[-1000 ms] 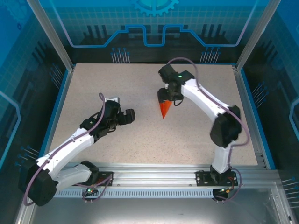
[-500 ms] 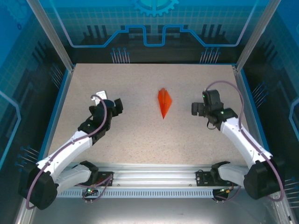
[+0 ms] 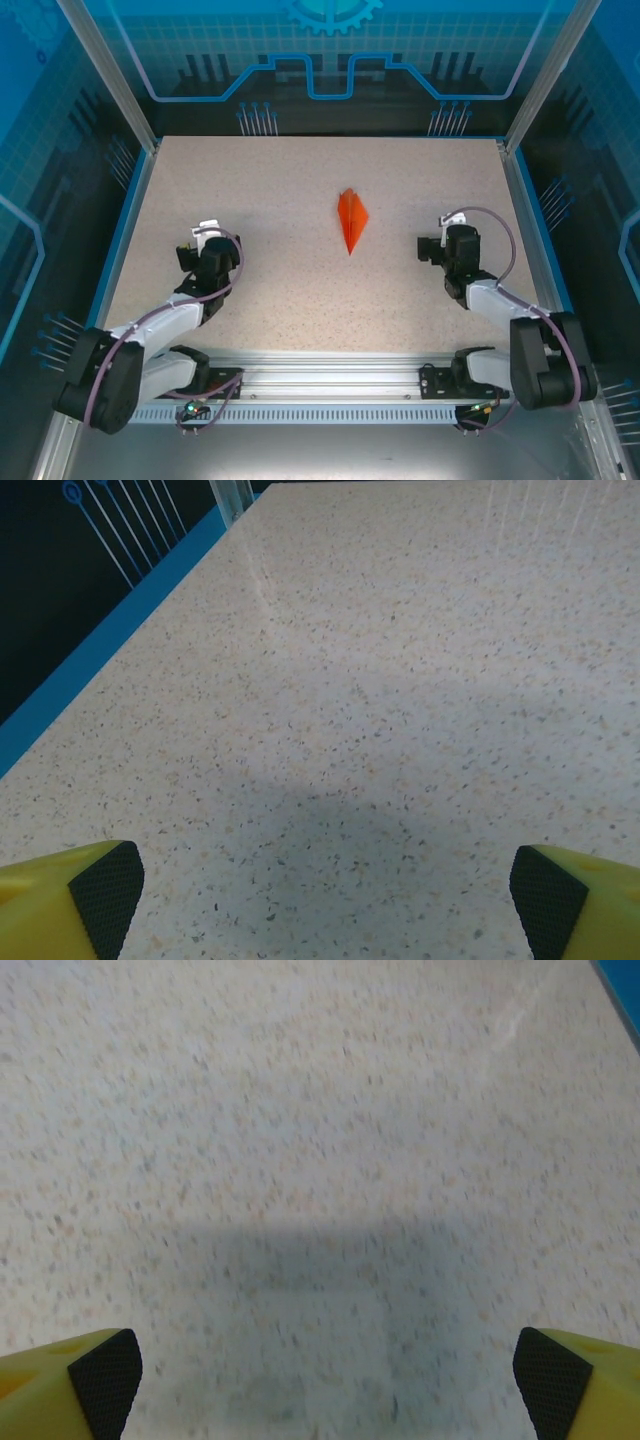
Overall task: Fold a paper plane with a square sheet of paper (fold left side to right side)
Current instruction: Reset both arms
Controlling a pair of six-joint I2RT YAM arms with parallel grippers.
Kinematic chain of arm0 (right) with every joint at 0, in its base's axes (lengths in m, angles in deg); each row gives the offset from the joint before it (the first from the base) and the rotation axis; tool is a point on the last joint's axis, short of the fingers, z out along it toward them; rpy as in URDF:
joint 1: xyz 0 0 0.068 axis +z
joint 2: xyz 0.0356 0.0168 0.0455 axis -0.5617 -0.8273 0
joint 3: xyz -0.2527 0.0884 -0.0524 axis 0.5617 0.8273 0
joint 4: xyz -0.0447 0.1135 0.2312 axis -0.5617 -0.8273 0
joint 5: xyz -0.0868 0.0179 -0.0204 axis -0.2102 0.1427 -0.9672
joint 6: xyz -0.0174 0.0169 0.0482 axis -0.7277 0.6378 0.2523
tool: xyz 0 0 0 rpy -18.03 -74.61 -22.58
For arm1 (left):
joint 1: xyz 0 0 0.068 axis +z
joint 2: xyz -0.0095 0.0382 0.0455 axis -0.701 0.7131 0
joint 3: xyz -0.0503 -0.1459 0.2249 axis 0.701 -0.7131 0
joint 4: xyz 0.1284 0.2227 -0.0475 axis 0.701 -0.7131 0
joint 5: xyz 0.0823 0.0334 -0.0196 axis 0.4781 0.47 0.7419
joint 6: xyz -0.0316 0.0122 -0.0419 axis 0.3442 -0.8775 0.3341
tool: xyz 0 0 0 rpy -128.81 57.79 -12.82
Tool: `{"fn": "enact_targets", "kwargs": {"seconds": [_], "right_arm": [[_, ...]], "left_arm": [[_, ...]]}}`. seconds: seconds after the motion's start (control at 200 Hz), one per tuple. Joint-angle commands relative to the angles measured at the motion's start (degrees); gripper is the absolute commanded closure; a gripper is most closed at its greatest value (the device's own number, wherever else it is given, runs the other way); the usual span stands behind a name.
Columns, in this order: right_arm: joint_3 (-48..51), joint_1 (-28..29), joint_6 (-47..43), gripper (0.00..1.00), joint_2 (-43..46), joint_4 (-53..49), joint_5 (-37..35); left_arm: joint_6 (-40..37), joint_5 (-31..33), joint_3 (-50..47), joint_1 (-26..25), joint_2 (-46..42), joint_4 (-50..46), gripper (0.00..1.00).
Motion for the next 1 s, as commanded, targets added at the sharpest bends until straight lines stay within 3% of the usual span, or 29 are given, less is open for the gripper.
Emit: {"fn": "enact_targets", "kwargs": {"seconds": [0.0, 0.22, 0.48, 0.655, 0.805, 0.995], "right_arm": [[-0.1, -1.4, -2.6, 0.01, -3.1, 13.6, 4.9], [-1.6, -1.5, -3.2, 0.01, -13.6, 22.5, 9.6], [-1.2, -2.6, -2.9, 0.01, -14.0, 23.1, 12.8], [-1.2, -2.8, -2.9, 0.01, -13.9, 23.1, 13.3], [-1.2, -2.8, -2.9, 0.0, -13.9, 23.1, 13.3], [-1.1, -2.8, -2.9, 0.0, -13.9, 23.1, 13.3]], "left_arm": [[-3.8, -6.1, -1.7, 2.5, 0.6, 10.8, 0.02], [-5.0, -15.6, -2.8, 8.2, 4.5, 20.6, 0.02], [-5.4, -27.7, -1.9, 12.1, 9.5, 26.3, 0.02], [-6.8, -33.5, -1.0, 12.3, 22.1, 37.7, 0.02], [-5.8, -31.6, 3.8, 12.5, 22.0, 27.9, 0.01], [-4.9, -33.5, 3.9, 13.8, 21.9, 27.6, 0.02]]}}
